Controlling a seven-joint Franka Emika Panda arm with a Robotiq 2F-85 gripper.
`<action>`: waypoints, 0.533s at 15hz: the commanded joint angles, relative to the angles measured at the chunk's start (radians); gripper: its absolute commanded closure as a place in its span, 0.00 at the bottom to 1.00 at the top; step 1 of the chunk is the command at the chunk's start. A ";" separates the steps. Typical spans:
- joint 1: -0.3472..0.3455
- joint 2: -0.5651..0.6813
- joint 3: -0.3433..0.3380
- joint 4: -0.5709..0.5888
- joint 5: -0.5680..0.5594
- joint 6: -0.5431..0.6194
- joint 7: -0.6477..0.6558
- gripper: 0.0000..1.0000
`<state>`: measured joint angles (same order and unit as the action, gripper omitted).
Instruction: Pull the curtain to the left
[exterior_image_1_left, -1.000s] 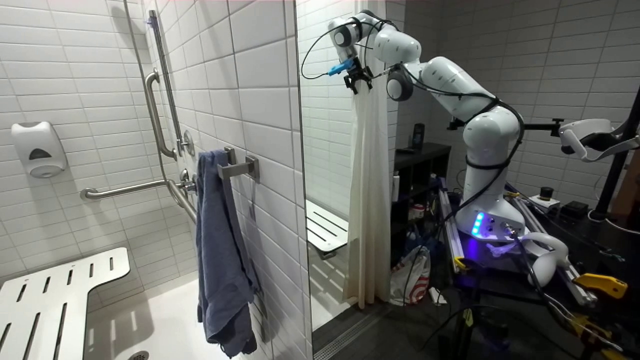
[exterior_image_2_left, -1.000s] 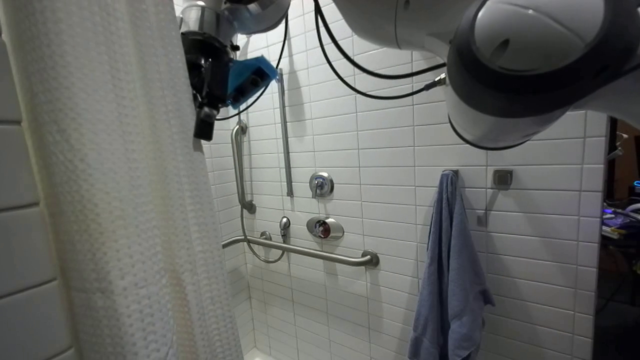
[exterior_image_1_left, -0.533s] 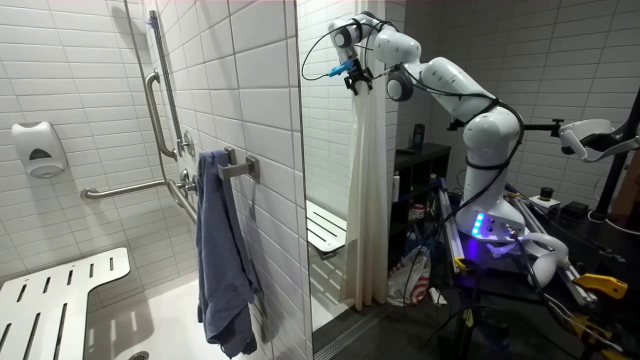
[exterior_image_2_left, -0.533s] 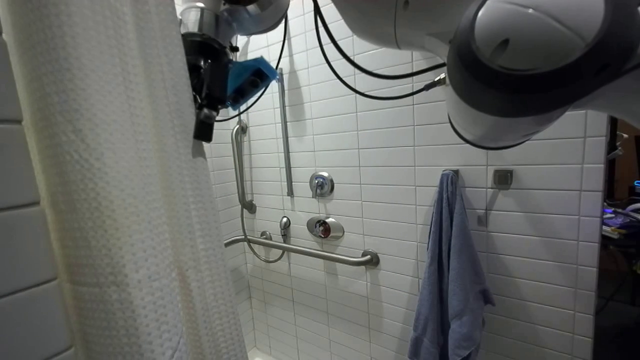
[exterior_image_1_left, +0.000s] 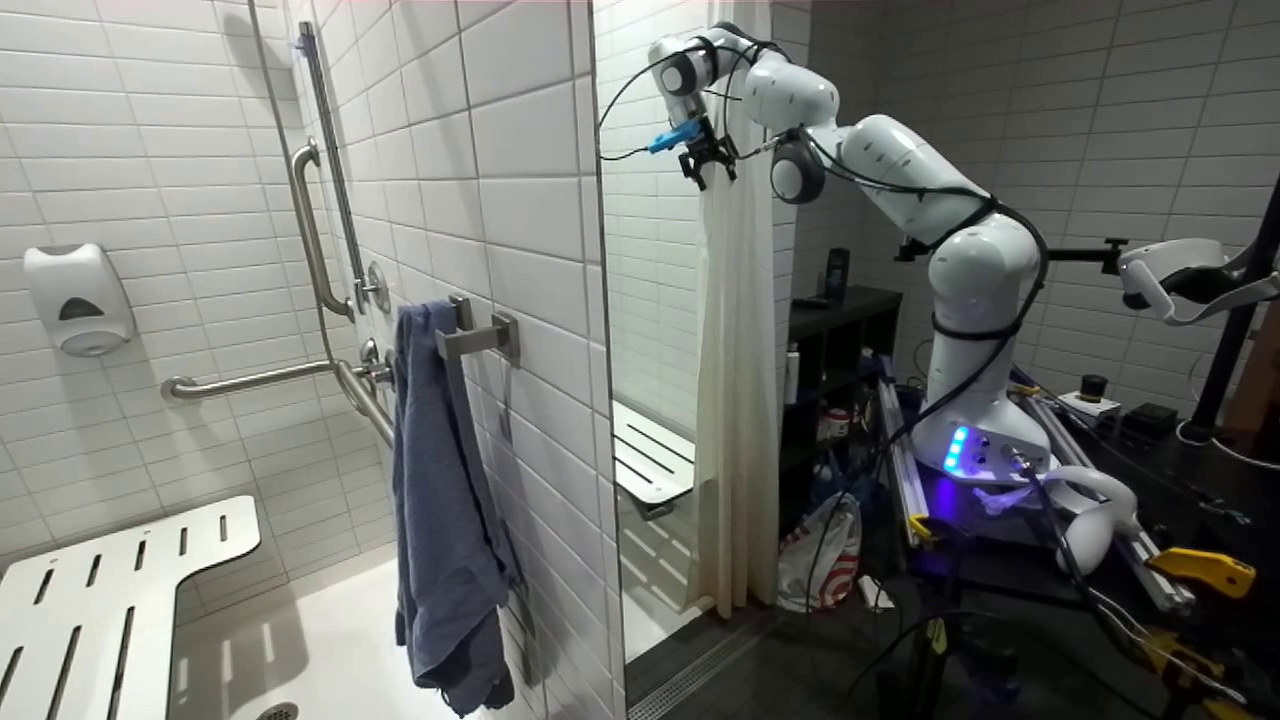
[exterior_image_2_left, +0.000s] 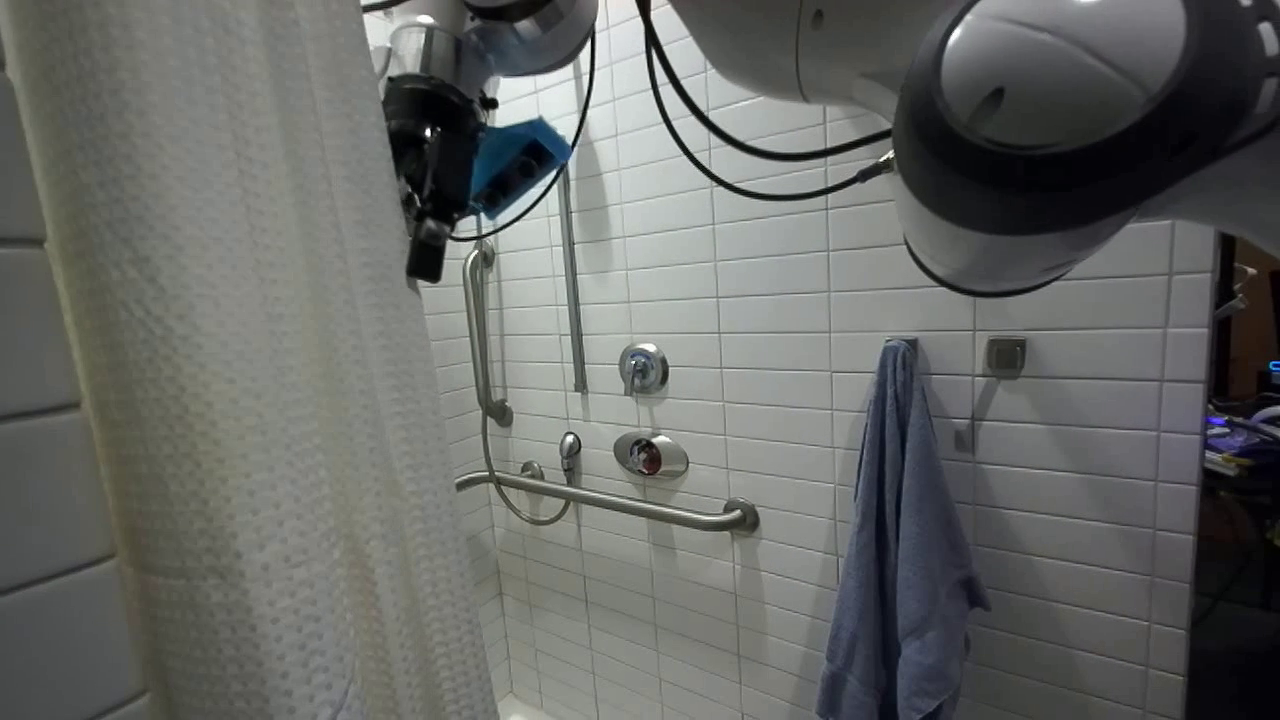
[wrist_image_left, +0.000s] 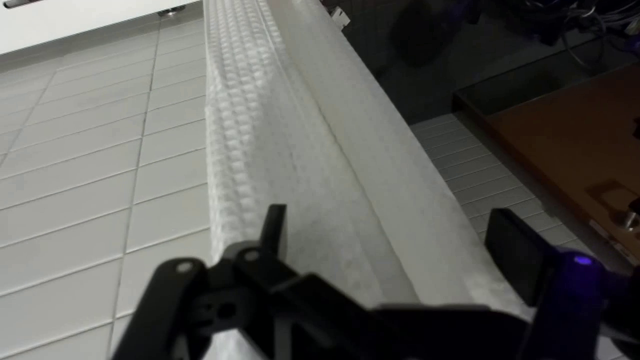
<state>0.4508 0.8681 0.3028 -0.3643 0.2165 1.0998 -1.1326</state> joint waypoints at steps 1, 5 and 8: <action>-0.033 -0.031 -0.009 -0.001 0.005 0.028 0.069 0.00; -0.061 -0.065 -0.015 0.006 0.010 0.061 0.237 0.00; -0.073 -0.103 -0.028 0.005 -0.002 0.066 0.372 0.00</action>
<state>0.3828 0.8101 0.2970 -0.3534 0.2218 1.1582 -0.8772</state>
